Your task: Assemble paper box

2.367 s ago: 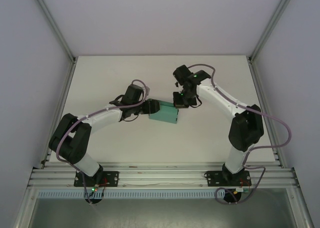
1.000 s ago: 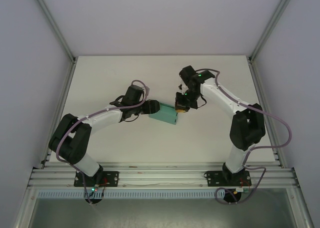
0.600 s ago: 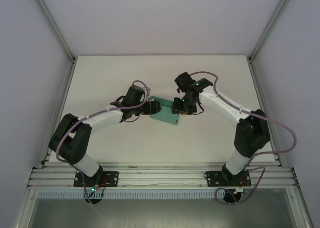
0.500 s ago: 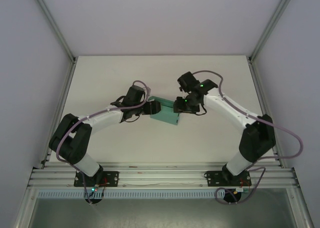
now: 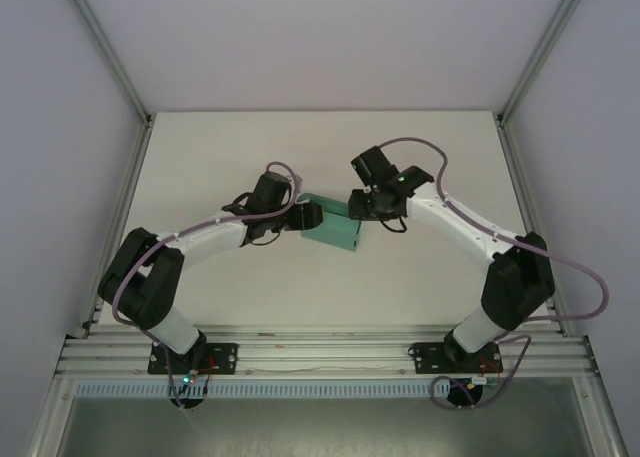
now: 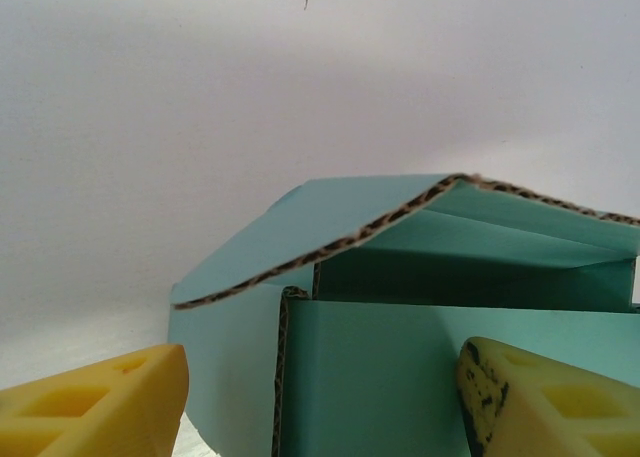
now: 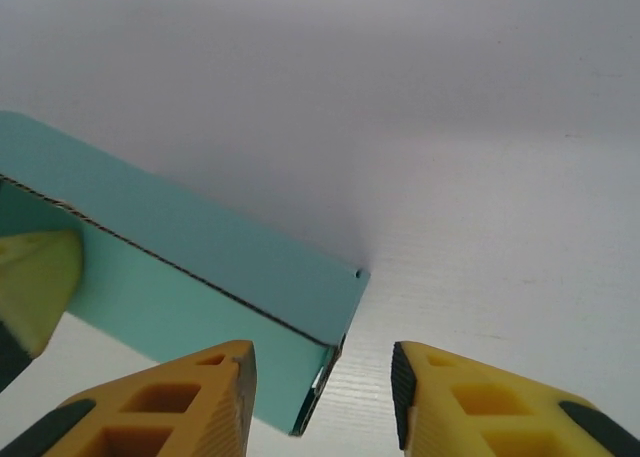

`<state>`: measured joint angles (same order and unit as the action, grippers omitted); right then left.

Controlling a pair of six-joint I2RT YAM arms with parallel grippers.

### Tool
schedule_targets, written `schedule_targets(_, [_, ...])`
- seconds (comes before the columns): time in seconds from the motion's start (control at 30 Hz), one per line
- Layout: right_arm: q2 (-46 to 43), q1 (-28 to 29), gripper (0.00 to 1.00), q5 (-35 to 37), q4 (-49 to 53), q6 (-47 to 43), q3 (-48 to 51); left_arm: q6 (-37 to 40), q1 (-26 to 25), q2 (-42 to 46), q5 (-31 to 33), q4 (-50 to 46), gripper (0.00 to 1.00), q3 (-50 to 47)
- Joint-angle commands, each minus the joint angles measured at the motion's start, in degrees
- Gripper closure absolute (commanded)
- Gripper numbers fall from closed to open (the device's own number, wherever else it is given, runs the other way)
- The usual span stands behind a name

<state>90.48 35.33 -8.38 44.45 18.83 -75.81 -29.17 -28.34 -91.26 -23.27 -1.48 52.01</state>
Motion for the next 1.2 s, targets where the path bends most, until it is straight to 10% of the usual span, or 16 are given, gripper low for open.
schedule_targets(0.0, [0.6, 0.7, 0.62, 3.5, -1.5, 3.1, -0.5, 0.0, -1.2, -3.2, 2.0, -6.9, 0.29, -2.0])
schedule_targets(0.63, [2.3, 2.2, 1.00, 6.9, 1.8, 12.4, 0.7, -0.9, -1.7, -3.2, 3.4, -7.2, 0.29, -1.6])
schedule_targets(1.17, [-0.8, 3.5, 1.00, 2.1, 2.8, 21.9, 0.8, -3.7, -2.3, -3.5, 5.0, -6.7, 0.29, -2.2])
